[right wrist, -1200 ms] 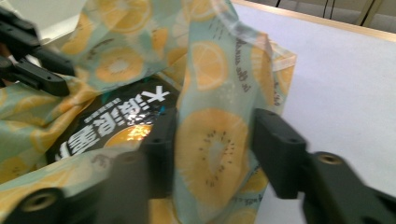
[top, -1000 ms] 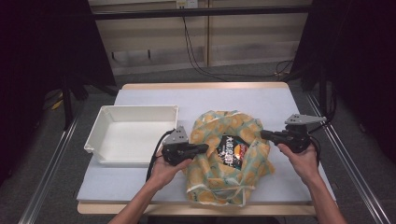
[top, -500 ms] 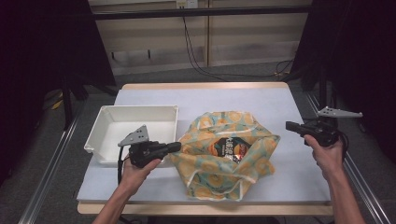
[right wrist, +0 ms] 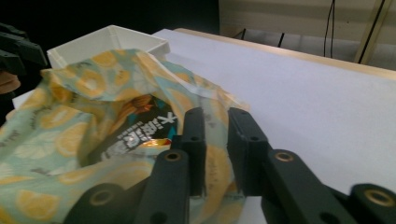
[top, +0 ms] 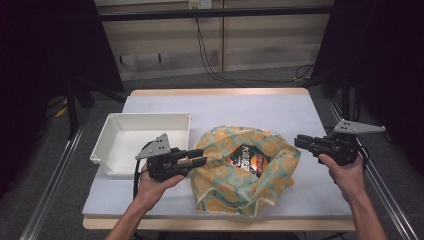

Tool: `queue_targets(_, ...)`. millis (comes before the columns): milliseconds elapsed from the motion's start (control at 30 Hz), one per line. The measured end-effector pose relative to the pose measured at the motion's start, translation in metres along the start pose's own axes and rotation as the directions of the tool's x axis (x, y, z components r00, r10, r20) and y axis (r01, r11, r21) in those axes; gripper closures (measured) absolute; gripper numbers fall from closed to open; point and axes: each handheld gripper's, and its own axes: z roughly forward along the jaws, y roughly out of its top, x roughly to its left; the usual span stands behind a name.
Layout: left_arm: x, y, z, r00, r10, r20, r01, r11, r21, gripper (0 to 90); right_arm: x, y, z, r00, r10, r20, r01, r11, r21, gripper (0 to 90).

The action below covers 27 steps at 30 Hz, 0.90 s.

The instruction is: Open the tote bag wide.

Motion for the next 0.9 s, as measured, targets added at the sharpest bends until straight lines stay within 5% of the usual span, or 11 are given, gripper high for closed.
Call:
queue_targets(200,-0.017,0.01,0.032,0.9965,0.053,0.064,-0.056,0.9966,0.06,61.9,0.026,0.007,0.0,0.9966,-0.036,-0.074,0.036,0.999,0.006,77.0)
queue_targets(367,-0.022,0.004,0.076,0.9924,0.073,0.099,-0.088,0.9839,0.156,49.7,0.041,0.01,0.037,0.9912,-0.089,-0.099,0.1,0.989,0.112,73.9)
queue_targets(500,-0.017,-0.01,0.097,0.993,0.072,0.094,-0.092,0.9674,0.236,44.9,0.029,0.01,0.071,0.9927,-0.091,-0.079,0.104,0.98,0.171,66.9)
queue_targets(633,-0.016,-0.024,0.102,0.9925,0.077,0.095,-0.1,0.9585,0.267,44.4,0.008,0.006,0.095,0.9967,-0.076,-0.026,0.08,0.975,0.208,57.6)
queue_targets(733,-0.019,-0.031,0.102,0.9905,0.094,0.1,-0.119,0.9495,0.29,44.8,-0.001,0.002,0.109,0.9977,-0.06,-0.032,0.066,0.969,0.238,49.2)
queue_targets(800,-0.022,-0.032,0.101,0.987,0.118,0.109,-0.146,0.9395,0.31,48.3,-0.004,-0.003,0.12,0.9972,-0.046,-0.06,0.06,0.964,0.261,43.5)
queue_targets(900,-0.023,-0.033,0.101,0.9836,0.127,0.128,-0.162,0.9353,0.315,60.5,-0.001,-0.006,0.131,0.9961,-0.049,-0.073,0.067,0.957,0.283,37.0)
